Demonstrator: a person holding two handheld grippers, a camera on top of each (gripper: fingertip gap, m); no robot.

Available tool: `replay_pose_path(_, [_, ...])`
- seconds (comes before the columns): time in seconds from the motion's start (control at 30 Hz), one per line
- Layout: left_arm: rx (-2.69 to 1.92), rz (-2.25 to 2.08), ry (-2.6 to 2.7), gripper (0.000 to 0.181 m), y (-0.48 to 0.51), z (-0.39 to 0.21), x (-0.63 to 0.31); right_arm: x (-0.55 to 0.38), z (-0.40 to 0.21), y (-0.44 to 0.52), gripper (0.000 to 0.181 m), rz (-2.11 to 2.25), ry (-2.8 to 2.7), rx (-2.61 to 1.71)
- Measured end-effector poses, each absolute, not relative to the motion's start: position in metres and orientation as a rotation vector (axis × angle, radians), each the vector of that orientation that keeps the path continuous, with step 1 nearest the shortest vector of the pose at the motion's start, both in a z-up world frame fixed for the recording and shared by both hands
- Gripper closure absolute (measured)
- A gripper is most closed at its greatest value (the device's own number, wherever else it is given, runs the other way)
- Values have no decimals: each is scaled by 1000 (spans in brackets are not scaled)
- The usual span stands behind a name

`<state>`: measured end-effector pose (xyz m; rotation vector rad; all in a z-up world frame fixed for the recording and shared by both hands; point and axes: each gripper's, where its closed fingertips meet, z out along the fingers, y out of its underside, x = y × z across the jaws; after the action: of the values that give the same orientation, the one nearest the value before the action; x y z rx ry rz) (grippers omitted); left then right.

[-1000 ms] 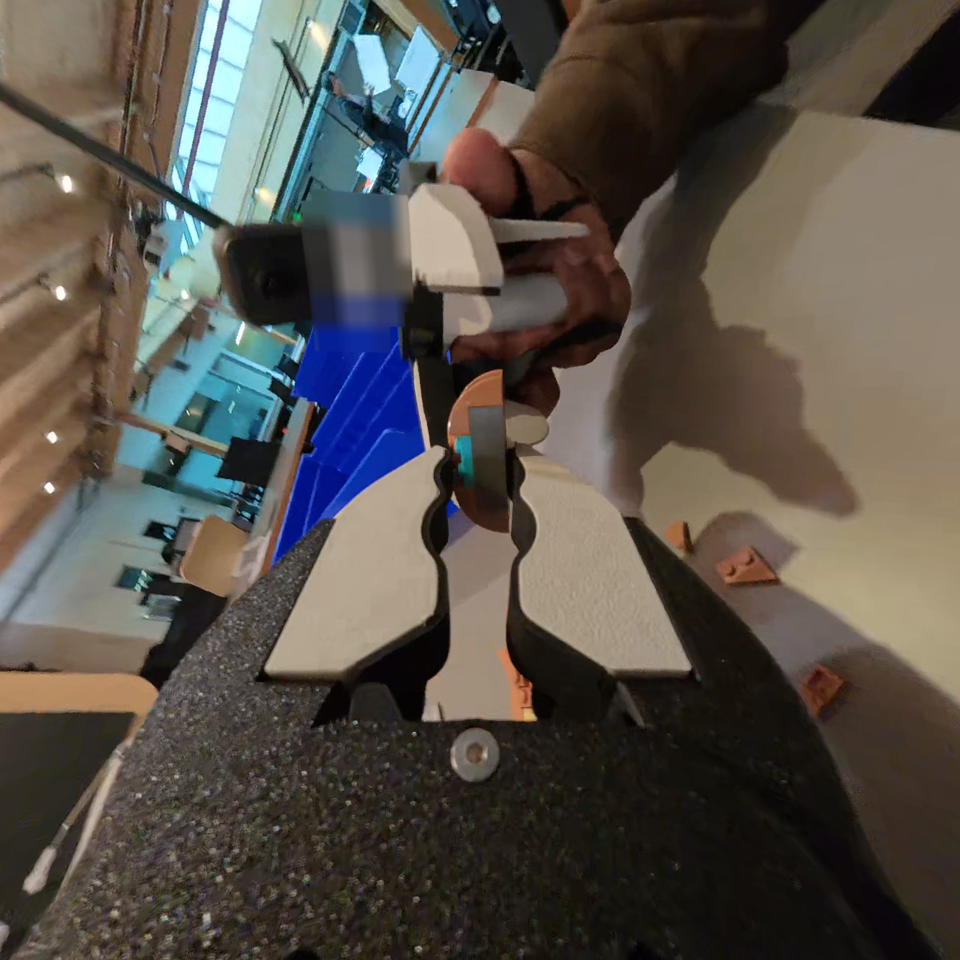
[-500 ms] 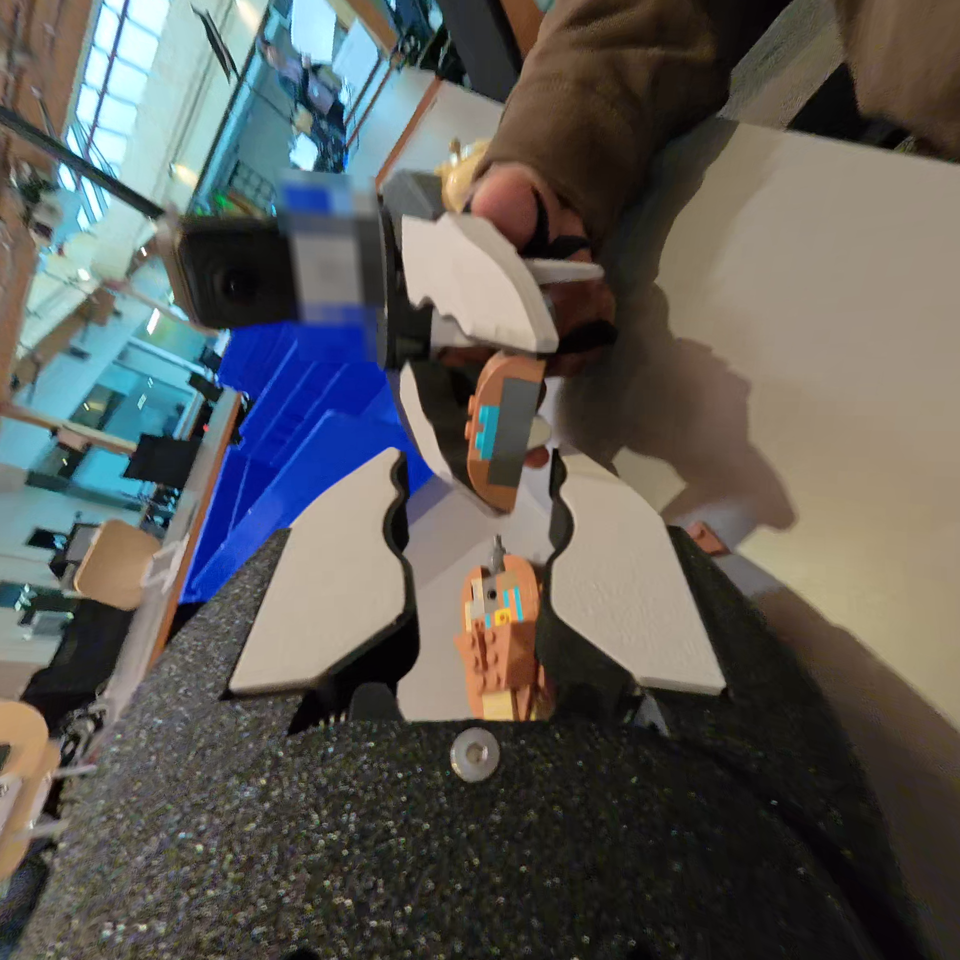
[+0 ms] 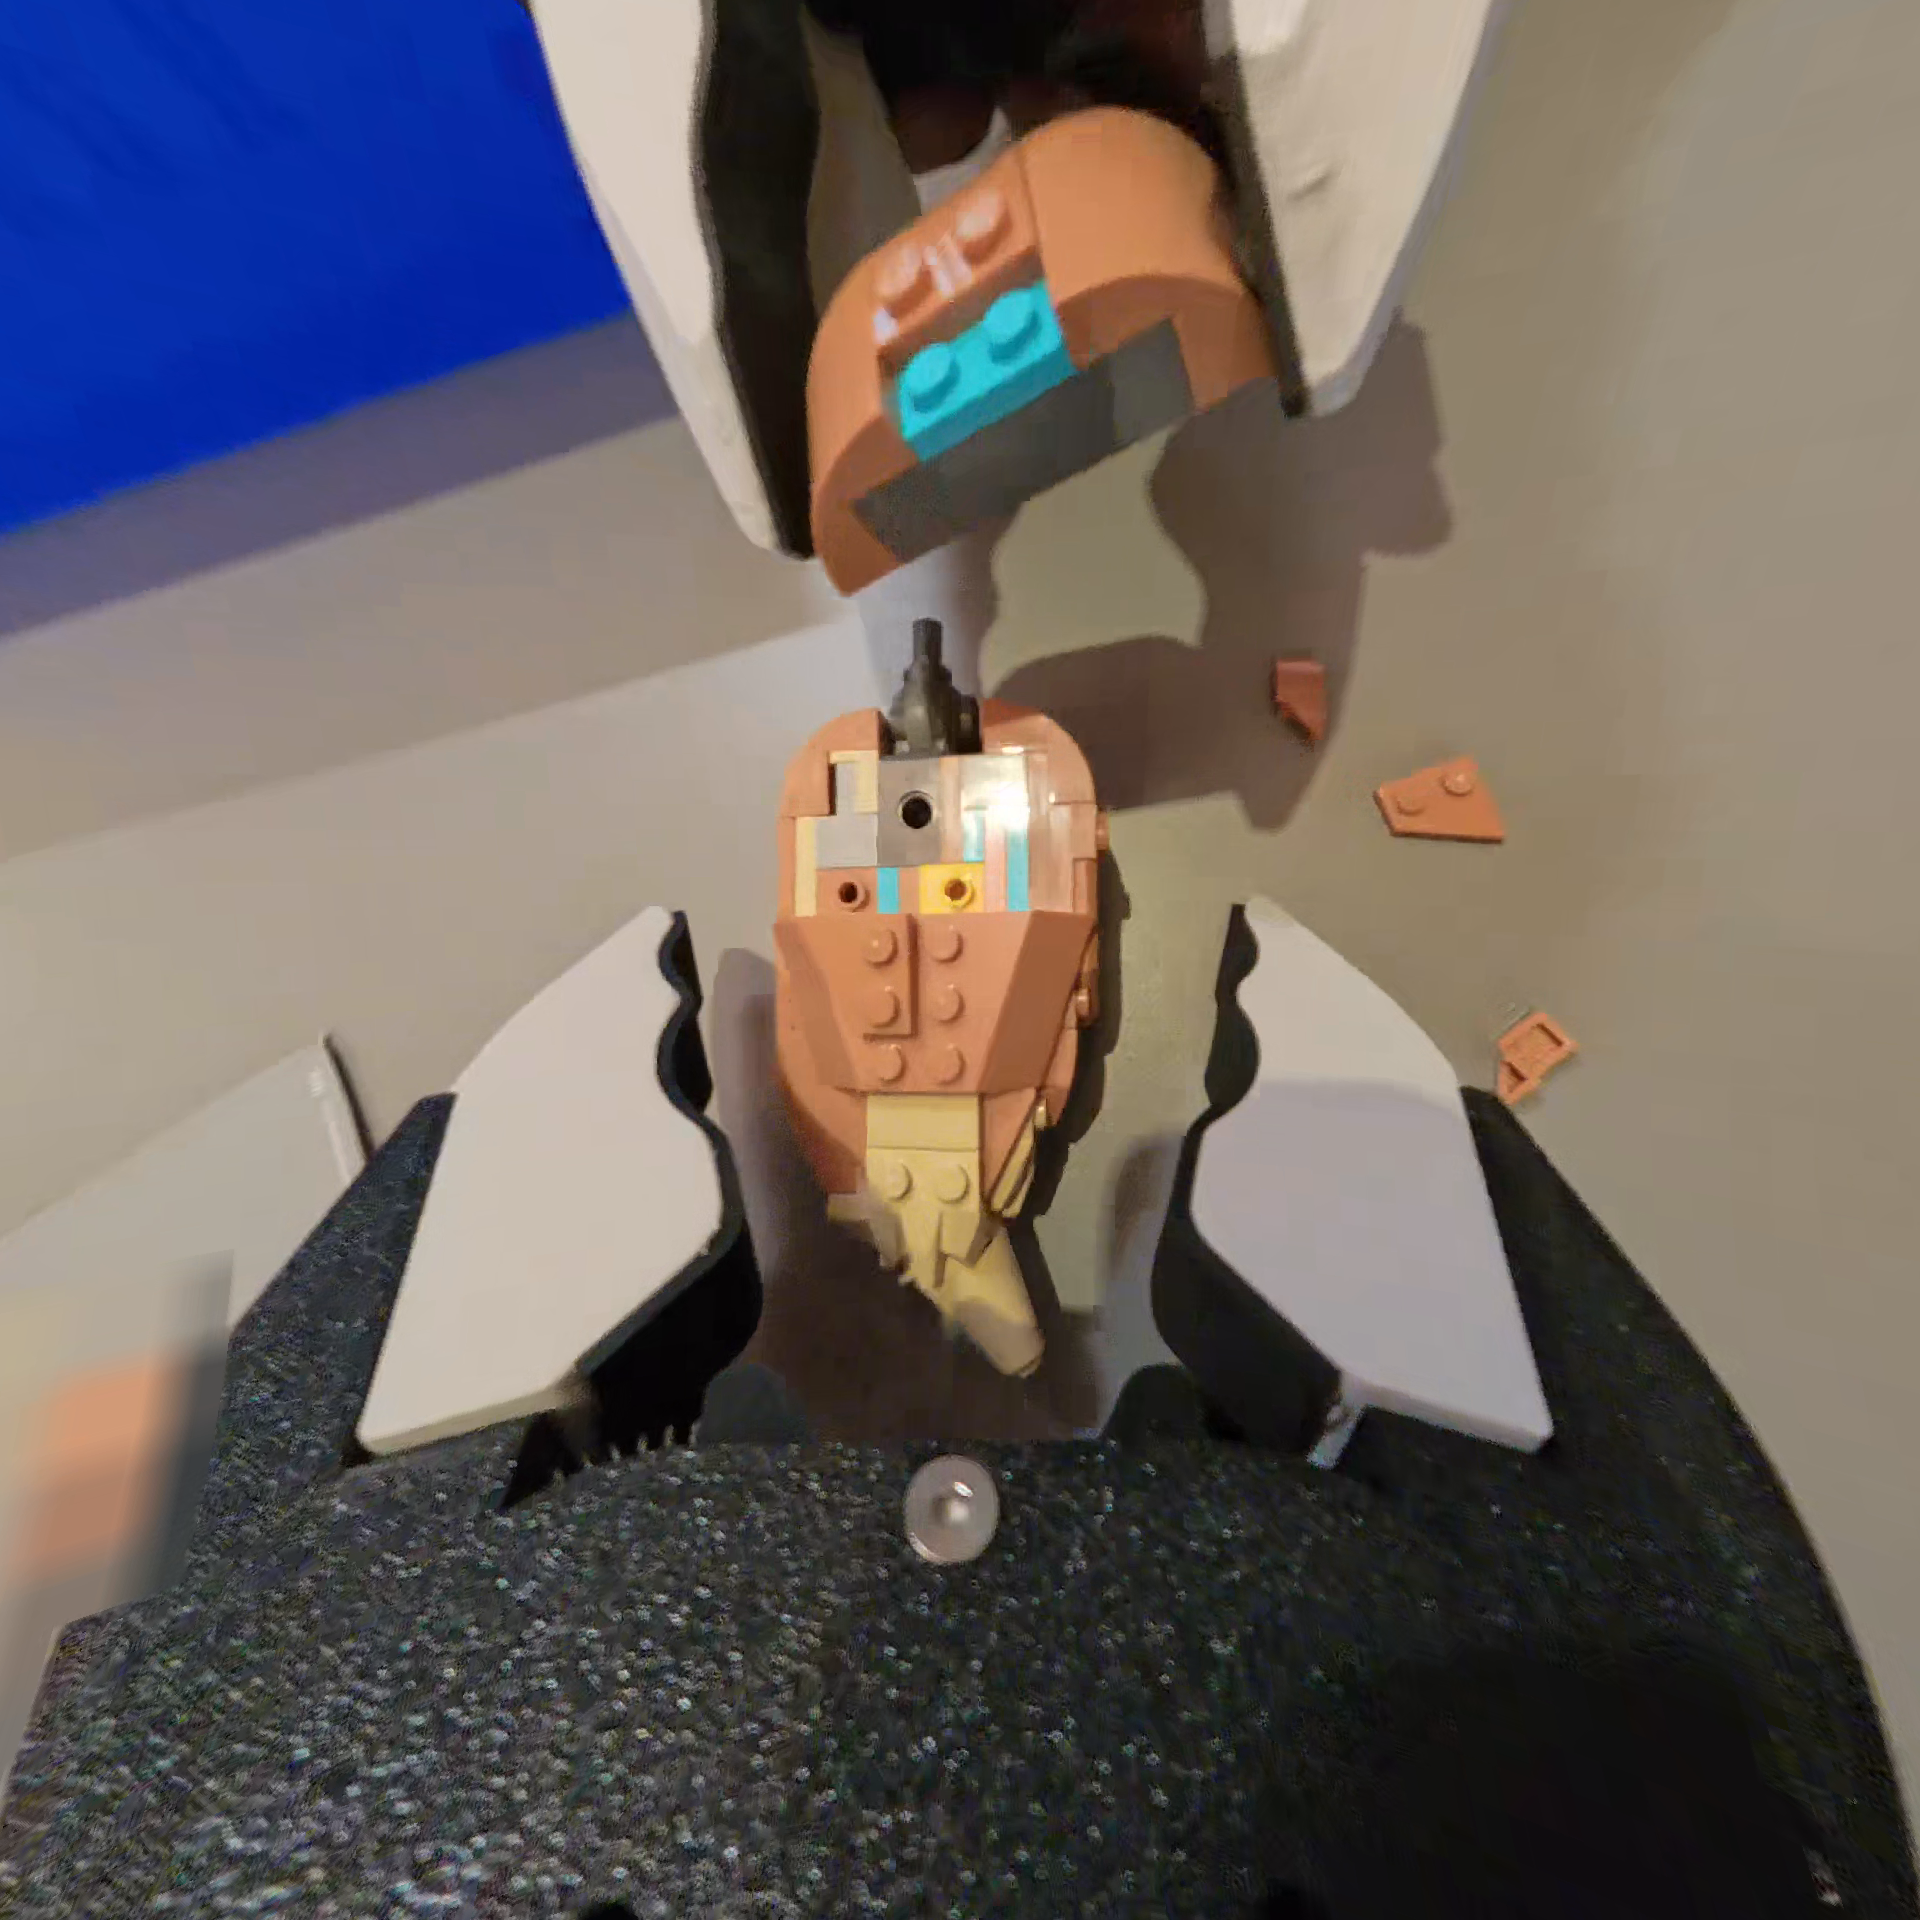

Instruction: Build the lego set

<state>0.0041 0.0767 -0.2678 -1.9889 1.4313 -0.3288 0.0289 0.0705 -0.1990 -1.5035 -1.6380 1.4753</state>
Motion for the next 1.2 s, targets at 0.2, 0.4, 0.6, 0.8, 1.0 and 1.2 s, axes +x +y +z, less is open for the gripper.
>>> replay_pose_path(0.2, [-1984,-354,1375,123,80,-268,7,21,-204,78,128,1330,-1647,-1483])
replay_pose_path(0.4, [-1977,-318,1306,123,80,-267,8,7,-209,70,128,1244,-1691,-1444])
replay_pose_path(0.6, [-1948,-311,1298,123,80,-265,13,-2,-221,67,128,1161,-1731,-1448])
replay_pose_path(0.8, [-1910,-375,1272,124,78,-262,16,-4,-228,70,128,1090,-1741,-1451])
replay_pose_path(1.0, [-1889,-388,1275,123,78,-261,20,-5,-226,67,117,1117,-1738,-1437])
replay_pose_path(1.2, [-1928,-415,1257,123,78,-257,13,9,-208,75,109,1005,-1772,-1155])
